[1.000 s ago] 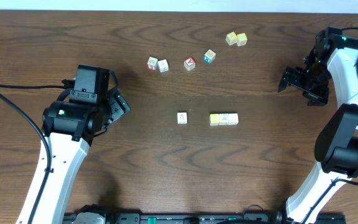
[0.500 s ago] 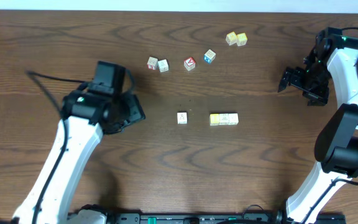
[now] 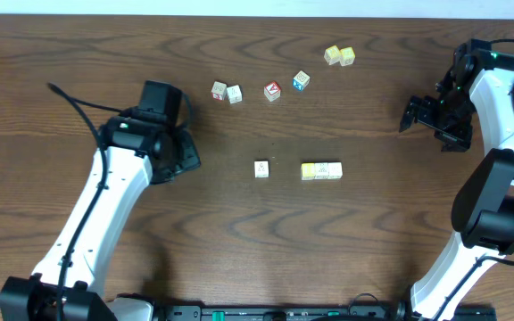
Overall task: Lift 4 blocks
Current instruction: 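Reach the left gripper forward toward the green 'J' block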
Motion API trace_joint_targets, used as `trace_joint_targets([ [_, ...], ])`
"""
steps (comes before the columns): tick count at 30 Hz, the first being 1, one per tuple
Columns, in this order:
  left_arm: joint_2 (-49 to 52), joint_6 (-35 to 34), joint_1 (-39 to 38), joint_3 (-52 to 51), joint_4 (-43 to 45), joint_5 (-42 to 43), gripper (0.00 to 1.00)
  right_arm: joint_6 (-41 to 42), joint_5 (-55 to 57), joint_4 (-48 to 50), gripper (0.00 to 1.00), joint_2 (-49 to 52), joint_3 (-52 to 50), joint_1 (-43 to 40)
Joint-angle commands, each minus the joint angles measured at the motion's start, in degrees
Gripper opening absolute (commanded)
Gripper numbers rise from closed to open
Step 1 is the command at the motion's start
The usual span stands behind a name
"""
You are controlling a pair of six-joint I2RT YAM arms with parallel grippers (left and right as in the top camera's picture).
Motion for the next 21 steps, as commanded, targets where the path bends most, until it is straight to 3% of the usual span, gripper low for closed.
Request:
trace_joint_targets([
  [1, 0.52, 0.13, 2.05, 0.17, -0.39, -2.8, 0.67, -0.13, 0.15, -0.02, 0.99, -0.07, 0.7, 0.09],
  [6, 0.55, -1.25, 2.95, 0.17, -0.83, -2.36, 0.66, -0.13, 0.15, -0.02, 0.99, -0.07, 0.7, 0.09],
  [8, 0.55, -1.22, 2.95, 0.17, -0.96, -2.36, 0.58, -0.13, 0.15, -0.02, 0.99, -0.07, 0.7, 0.09],
  [11, 0.55, -0.98, 2.95, 0.13, -1.01, -2.38, 0.34, -0.13, 0.15, -0.02, 0.99, -0.07, 0.7, 0.09],
  [16, 0.57, -0.98, 2.93, -0.98, -0.04, -1.99, 0.19, -0.13, 0.15, -0.02, 0.99, -0.07, 0.7, 0.09],
  [17, 0.72, 0.13, 2.93, -2.21, 1.44, 1.31, 0.12, -0.13, 0.15, -0.02, 0.99, -0.07, 0.7, 0.09],
  [21, 1.57, 5.79, 2.82, -6.01, 6.45, 12.59, 0.1, -0.11, 0.15, -0.02, 0.99, -0.07, 0.7, 0.09],
])
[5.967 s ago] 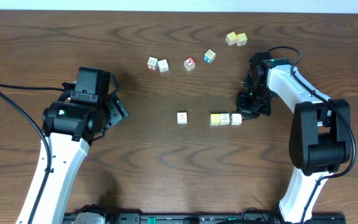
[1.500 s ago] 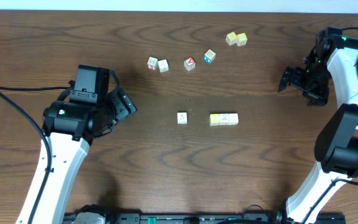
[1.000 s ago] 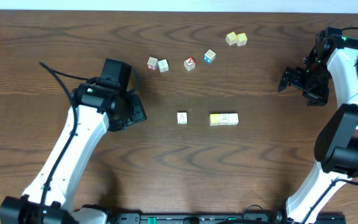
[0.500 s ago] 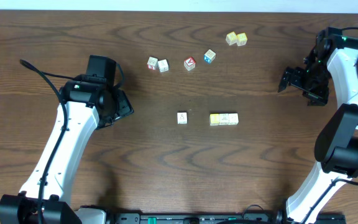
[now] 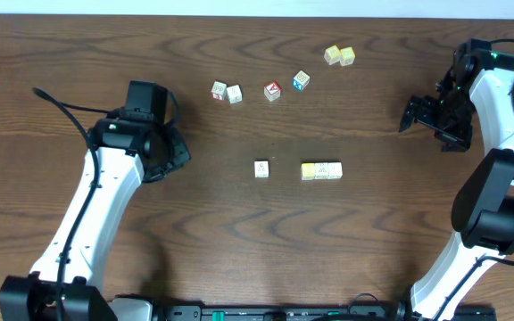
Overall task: Lift 4 blocks
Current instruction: 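Reach the left gripper forward toward the green 'J' block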
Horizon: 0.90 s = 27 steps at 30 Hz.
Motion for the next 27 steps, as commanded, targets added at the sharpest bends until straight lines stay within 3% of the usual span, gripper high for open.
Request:
trace_joint_targets([
  [1, 1.62, 5.66, 0.09, -4.66, 3.45, 12.28, 0.1, -0.13, 0.13, -0.02, 0.99, -0.07, 0.7, 0.09],
  [7, 2.32, 5.77, 0.09, -10.54, 9.92, 20.26, 0.08, -0.13, 0.13, -0.02, 0.99, -0.07, 0.7, 0.09],
  [14, 2.34, 3.52, 0.02, -17.86, 19.61, 20.68, 0.08, -0.13, 0.13, -0.02, 0.99, -0.07, 0.7, 0.09],
  [19, 2.34, 2.14, 0.02, -21.14, 28.98, 26.38, 0.08, -0.13, 0.13, -0.02, 0.99, -0.07, 0.7, 0.09],
  [27, 2.34, -3.48, -5.14, -21.29, 35.47, 23.5, 0.07, -0.13, 0.13, -0.02, 0.99, -0.07, 0.7, 0.09],
])
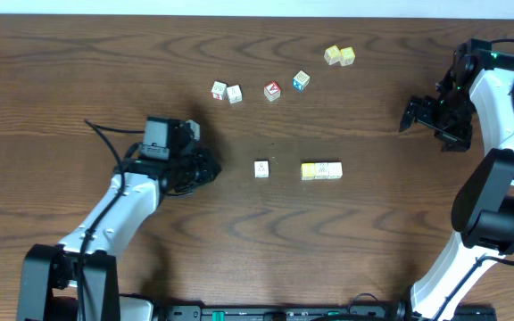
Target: Lift 4 blocks
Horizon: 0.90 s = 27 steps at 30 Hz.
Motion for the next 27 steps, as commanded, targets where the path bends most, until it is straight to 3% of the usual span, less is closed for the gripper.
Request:
trace_joint_targets([
  [1, 0.2, -5.44, -4.42, -0.31, 0.59, -4.31, 0.08, -0.13, 0.15, -0.02, 0.99, -0.07, 0.7, 0.09],
  [3, 0.2, -9.03, -7.48, -0.31, 0.07, -13.29, 0.08, -0.13, 0.15, -0.02, 0.99, -0.07, 0.7, 0.09],
  [7, 0.22, -11.72, -8.81, -0.31, 0.59, -18.05, 0.07, -0.13, 0.15, -0.02, 0.99, -0.07, 0.7, 0.09],
  [17, 8.39, -11.78, -12.85, -0.28, 9.46, -14.8, 0.07, -0.13, 0.15, -0.02, 0.99, -0.07, 0.7, 0.09],
  [27, 9.14, -11.76, -13.46, -0.28, 11.3, -13.0, 0.07, -0.13, 0.15, -0.02, 0.99, -0.07, 0.7, 0.09],
])
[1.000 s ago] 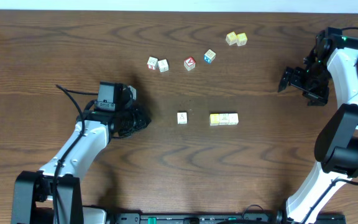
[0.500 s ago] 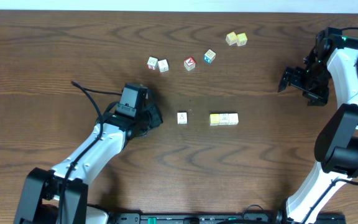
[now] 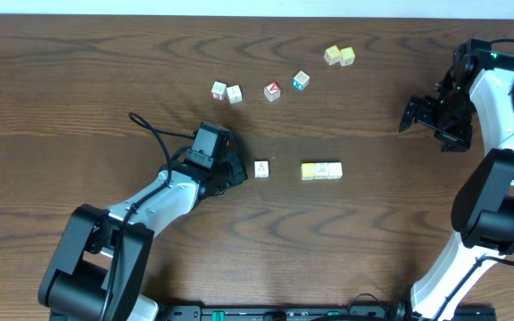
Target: Lift 4 blocks
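A lone white block (image 3: pixel 261 168) sits mid-table. My left gripper (image 3: pixel 240 170) lies low just left of it, pointing at it, jaws apparently open, with a small gap to the block. A short row of yellow blocks (image 3: pixel 321 170) rests to the right of the white one. Farther back are two pale blocks (image 3: pixel 226 92), a red-faced block (image 3: pixel 272 91), a blue-faced block (image 3: pixel 302 81) and a yellow pair (image 3: pixel 339 55). My right gripper (image 3: pixel 420 127) hovers at the far right, open and holding nothing.
The brown wooden table (image 3: pixel 78 80) carries only the blocks. The left arm's cable (image 3: pixel 154 136) loops over the table behind the left wrist. The right arm (image 3: pixel 498 98) stands along the right edge.
My left gripper has moved right, from about a quarter of the table's width left of the white block to just beside it. The right arm and all the blocks stay where they were.
My left gripper first hung well to the left of the blocks, then shifted a little farther left and back. It then lay lower and nearer the centre, and now sits right beside the white block. The right arm has held still throughout.
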Motion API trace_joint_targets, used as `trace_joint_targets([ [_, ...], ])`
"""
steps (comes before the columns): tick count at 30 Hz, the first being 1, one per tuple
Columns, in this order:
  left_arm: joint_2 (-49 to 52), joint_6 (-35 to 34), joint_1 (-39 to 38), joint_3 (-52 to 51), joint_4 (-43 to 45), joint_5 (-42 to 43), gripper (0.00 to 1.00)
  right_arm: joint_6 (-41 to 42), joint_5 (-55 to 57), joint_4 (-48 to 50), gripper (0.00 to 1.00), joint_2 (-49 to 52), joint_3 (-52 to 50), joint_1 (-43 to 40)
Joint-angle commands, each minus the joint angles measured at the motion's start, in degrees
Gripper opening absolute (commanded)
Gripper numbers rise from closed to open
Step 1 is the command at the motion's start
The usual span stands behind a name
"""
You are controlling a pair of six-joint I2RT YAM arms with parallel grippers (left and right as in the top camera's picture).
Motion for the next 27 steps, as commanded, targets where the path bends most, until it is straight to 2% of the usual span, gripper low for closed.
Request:
trace_joint_targets([
  [1, 0.13, -0.42, -0.68, -0.13, 0.17, 1.03, 0.07, -0.13, 0.15, -0.02, 0.99, -0.07, 0.7, 0.09],
  [9, 5.16, -0.57, -3.69, -0.13, 4.81, 0.28, 0.07, -0.13, 0.15, -0.02, 0.99, -0.07, 0.7, 0.09],
  [27, 5.57, -0.63, -4.13, -0.13, 4.33, 0.63, 0.07, -0.13, 0.15, -0.02, 0.99, -0.07, 0.7, 0.09],
])
